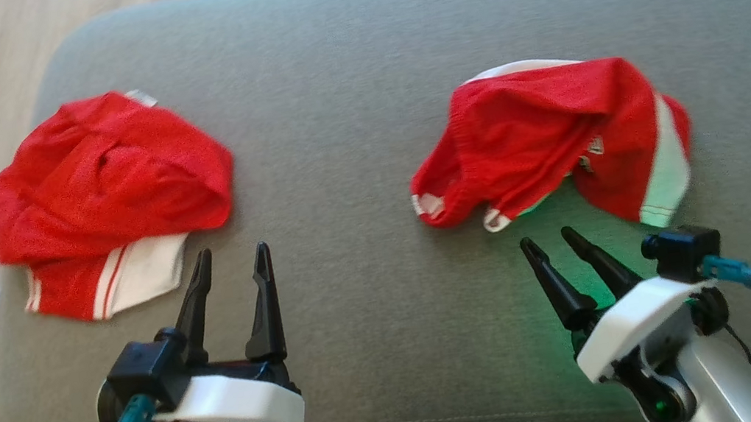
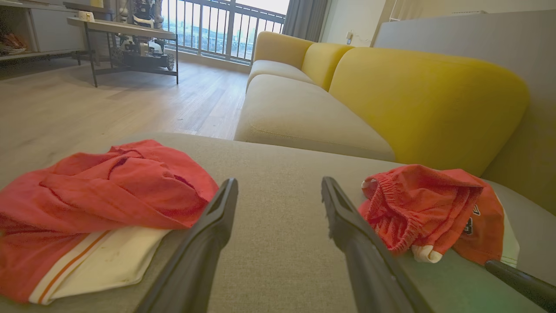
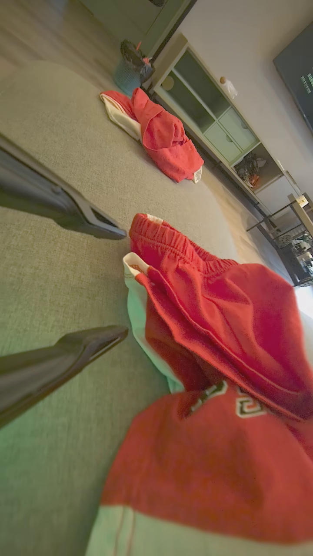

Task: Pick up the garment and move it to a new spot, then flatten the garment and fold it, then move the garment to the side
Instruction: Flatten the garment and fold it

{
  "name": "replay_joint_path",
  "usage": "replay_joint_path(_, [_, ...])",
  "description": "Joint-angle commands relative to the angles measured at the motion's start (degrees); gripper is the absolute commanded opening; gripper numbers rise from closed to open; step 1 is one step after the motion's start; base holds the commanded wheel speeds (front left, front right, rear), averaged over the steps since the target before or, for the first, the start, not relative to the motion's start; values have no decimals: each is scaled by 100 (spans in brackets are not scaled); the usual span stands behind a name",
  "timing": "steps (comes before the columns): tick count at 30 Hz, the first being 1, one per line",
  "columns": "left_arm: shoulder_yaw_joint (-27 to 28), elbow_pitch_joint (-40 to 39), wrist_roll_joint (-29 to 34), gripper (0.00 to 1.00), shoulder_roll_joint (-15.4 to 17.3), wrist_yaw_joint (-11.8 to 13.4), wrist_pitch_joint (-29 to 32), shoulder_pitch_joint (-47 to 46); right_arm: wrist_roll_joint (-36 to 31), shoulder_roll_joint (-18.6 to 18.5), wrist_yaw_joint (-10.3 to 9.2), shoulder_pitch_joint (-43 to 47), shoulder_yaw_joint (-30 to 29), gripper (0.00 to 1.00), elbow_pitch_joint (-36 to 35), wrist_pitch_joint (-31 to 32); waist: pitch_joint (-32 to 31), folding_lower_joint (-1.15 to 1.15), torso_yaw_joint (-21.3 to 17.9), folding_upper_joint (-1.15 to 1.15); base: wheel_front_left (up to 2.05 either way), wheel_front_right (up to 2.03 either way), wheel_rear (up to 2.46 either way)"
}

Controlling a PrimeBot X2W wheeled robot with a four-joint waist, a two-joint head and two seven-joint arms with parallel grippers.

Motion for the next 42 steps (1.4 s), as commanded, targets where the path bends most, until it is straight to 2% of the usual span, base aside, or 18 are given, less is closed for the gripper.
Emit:
replay_joint_path(1, [154, -157, -43, 100, 13, 29, -29, -245, 189, 35, -2, -310, 196, 100, 23, 23, 109, 0, 198, 0, 0, 0, 0])
replay_joint_path(7, [77, -263, -116, 100, 13, 33, -29, -296, 876, 35, -2, -799, 218, 100, 1079, -37, 220, 0, 554, 0, 0, 0, 0])
replay_joint_path(12, [26, -314, -152, 100, 13, 37, -29, -298, 1082, 35, -2, -1078, 421, 100, 1554, -227, 269, 0, 694, 0, 0, 0, 0])
replay_joint_path(18, [-6, -310, -165, 100, 13, 61, -29, -267, 1324, 35, -2, -1342, 770, 100, 1904, -464, 282, 0, 753, 0, 0, 0, 0])
replay_joint_path(25, [3, -283, -164, 100, 13, 78, -29, -279, 1461, 36, -2, -1551, 889, 100, 2283, -665, 285, 0, 697, 0, 0, 0, 0])
replay_joint_path(26, [0, -279, -163, 100, 13, 77, -29, -286, 1482, 36, -2, -1578, 907, 87, 2330, -684, 291, 0, 686, 0, 0, 0, 0])
replay_joint_path(27, [-4, -274, -163, 100, 13, 75, -29, -292, 1506, 36, -2, -1605, 924, 69, 2373, -703, 297, 0, 676, 0, 0, 0, 0])
replay_joint_path(30, [-12, -260, -159, 100, 13, 70, -29, -306, 1566, 36, -2, -1689, 962, 39, 2487, -762, 312, 0, 640, 0, 0, 0, 0])
replay_joint_path(31, [-13, -253, -157, 100, 13, 71, -29, -308, 1583, 36, -2, -1713, 980, 17, 2521, -778, 314, 0, 627, 0, 0, 0, 0])
replay_joint_path(32, [-11, -247, -153, 100, 13, 73, -29, -308, 1592, 36, -2, -1733, 997, 0, 2558, -794, 313, 0, 610, 0, 0, 0, 0])
replay_joint_path(38, [67, -220, -122, 100, 12, 77, -29, -269, 1529, 36, -2, -1776, 1084, 0, 2718, -871, 246, 0, 415, 0, 0, 0, 0])
replay_joint_path(42, [138, -213, -89, 100, 12, 32, -29, -256, 1395, 36, -2, -1714, 1105, 0, 2704, -904, 112, 0, 103, 0, 0, 0, 0])
